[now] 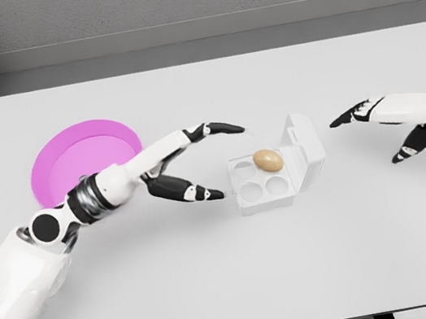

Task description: Pack egg into the box and close the box lid

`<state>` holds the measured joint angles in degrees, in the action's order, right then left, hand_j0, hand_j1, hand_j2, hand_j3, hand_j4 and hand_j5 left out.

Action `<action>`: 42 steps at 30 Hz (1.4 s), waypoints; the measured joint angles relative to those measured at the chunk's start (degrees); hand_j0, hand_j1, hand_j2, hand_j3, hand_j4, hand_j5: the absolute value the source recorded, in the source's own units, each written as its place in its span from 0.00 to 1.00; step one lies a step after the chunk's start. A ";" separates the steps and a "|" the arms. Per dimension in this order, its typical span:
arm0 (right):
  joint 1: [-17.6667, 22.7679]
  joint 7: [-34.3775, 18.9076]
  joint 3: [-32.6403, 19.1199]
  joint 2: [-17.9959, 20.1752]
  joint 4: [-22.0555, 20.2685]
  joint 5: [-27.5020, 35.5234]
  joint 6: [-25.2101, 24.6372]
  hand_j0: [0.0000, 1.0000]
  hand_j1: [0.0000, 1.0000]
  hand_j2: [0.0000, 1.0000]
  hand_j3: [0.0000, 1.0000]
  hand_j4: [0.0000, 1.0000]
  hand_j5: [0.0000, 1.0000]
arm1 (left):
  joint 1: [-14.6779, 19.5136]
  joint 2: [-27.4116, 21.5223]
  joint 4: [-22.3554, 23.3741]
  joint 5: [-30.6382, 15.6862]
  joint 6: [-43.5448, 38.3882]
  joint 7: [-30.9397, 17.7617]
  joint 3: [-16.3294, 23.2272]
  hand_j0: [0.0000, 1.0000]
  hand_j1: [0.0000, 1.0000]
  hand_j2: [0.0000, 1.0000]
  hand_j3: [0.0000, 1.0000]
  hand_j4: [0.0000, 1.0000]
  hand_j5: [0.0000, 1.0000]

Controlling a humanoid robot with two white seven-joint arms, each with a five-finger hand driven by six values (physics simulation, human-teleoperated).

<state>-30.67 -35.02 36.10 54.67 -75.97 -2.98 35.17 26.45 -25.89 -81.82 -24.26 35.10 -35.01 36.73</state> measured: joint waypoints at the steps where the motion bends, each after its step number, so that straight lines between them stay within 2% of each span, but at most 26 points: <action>1: 0.00 0.00 0.15 -0.03 -0.01 0.02 -0.01 1.00 1.00 1.00 1.00 1.00 1.00 | 0.35 -2.26 -1.07 -1.11 0.00 0.00 -0.01 1.00 1.00 1.00 1.00 1.00 1.00; 7: 1.23 0.00 1.09 -0.80 -1.32 -0.01 -0.01 1.00 1.00 1.00 1.00 1.00 1.00 | -0.26 -12.55 -5.94 -4.08 0.01 0.00 -0.73 1.00 1.00 1.00 1.00 1.00 1.00; 10: 1.14 0.00 1.41 -0.94 -3.19 0.03 -0.02 1.00 1.00 1.00 1.00 1.00 1.00 | -0.44 -14.98 -6.56 -4.34 0.01 0.00 -0.84 1.00 1.00 1.00 1.00 1.00 1.00; 17: 0.53 0.01 1.46 -0.89 -5.69 0.08 -0.02 1.00 1.00 1.00 1.00 1.00 1.00 | -0.70 -16.24 -6.89 -4.42 0.02 0.00 -0.83 1.00 1.00 1.00 1.00 1.00 1.00; 26: 0.26 0.00 1.46 -0.91 -13.80 0.58 -0.02 1.00 1.00 1.00 1.00 1.00 1.00 | -0.70 -16.42 -6.76 -4.43 0.02 0.00 -0.60 1.00 1.00 1.00 1.00 1.00 1.00; 30: -0.79 0.00 1.36 -0.89 -15.64 0.60 -0.02 1.00 1.00 1.00 1.00 1.00 1.00 | -0.70 -16.43 -6.59 -4.43 0.02 0.00 -0.59 1.00 1.00 1.00 1.00 1.00 1.00; 36: -1.76 0.00 -2.81 -0.42 -15.75 0.67 -0.02 1.00 1.00 1.00 1.00 1.00 1.00 | -0.97 -16.78 -6.51 -4.43 0.02 0.00 -0.59 1.00 1.00 1.00 1.00 1.00 1.00; 42: -2.99 0.00 -4.61 -0.75 -9.90 0.69 -0.02 1.00 1.00 1.00 1.00 1.00 1.00 | -1.23 -17.07 -6.56 -4.31 0.02 0.00 -0.76 1.00 1.00 1.00 1.00 1.00 1.00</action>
<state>-33.66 -35.02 31.49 53.92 -85.87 -2.29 35.15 25.22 -42.96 -88.38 -28.57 35.12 -35.01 35.97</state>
